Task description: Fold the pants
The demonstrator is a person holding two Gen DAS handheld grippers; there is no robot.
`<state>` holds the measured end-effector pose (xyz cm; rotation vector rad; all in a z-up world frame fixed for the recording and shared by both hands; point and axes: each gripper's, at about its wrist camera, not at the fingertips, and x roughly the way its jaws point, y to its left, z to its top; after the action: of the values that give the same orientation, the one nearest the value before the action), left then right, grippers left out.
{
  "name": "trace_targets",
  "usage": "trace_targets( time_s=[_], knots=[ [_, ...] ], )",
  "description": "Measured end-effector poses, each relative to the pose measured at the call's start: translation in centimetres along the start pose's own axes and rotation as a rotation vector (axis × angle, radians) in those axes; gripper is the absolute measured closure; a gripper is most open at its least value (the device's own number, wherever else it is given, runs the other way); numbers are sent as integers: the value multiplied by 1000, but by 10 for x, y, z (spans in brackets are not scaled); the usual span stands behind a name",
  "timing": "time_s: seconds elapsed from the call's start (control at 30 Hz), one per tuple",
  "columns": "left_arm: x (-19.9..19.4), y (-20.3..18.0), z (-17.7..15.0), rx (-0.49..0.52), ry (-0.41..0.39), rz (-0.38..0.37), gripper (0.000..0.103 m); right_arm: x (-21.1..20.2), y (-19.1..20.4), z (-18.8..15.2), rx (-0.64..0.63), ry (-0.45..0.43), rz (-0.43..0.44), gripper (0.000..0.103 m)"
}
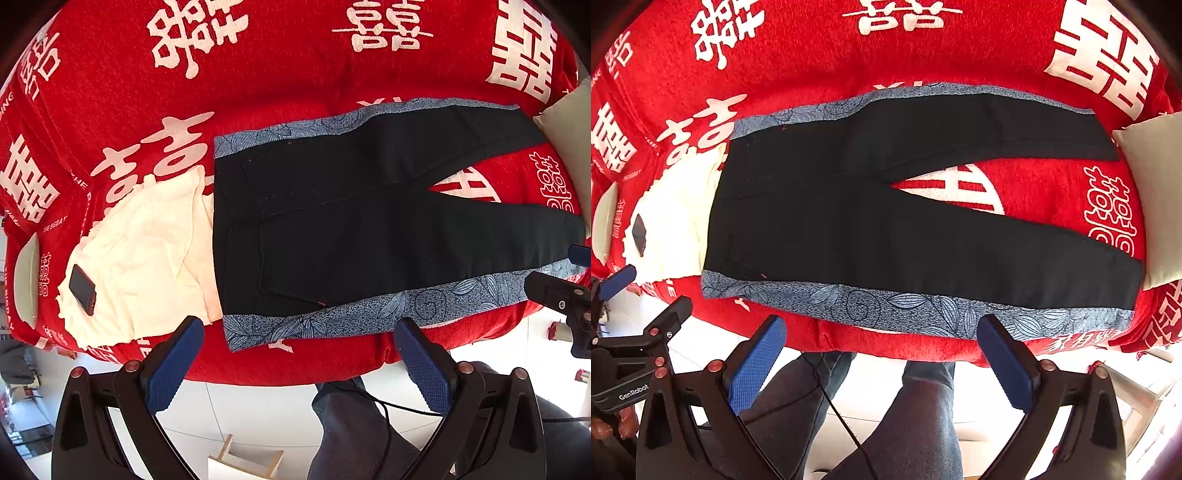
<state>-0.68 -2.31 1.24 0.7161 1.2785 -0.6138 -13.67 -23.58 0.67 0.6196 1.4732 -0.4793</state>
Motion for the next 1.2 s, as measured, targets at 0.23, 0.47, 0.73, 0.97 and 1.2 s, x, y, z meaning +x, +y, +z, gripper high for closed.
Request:
trace_targets(
  time_s=[0.23,0.47,0.73,0.97,1.2],
  knots=[
    [0,2,3,-5,-1,12,0,3,1,0,-9,13,-5,0],
    [-2,1,4,-3,-5,25,0,2,2,1,-17,13,-9,0],
    [-3,-1,5,3,-7,35,0,2,1,2,-19,13,-7,0],
    [-5,-1,5,5,-8,42,0,1,-2,2,-18,10,-1,0],
    [-6,-4,4,4,-11,51,0,0,-4,1,-19,7,5,0]
  ],
)
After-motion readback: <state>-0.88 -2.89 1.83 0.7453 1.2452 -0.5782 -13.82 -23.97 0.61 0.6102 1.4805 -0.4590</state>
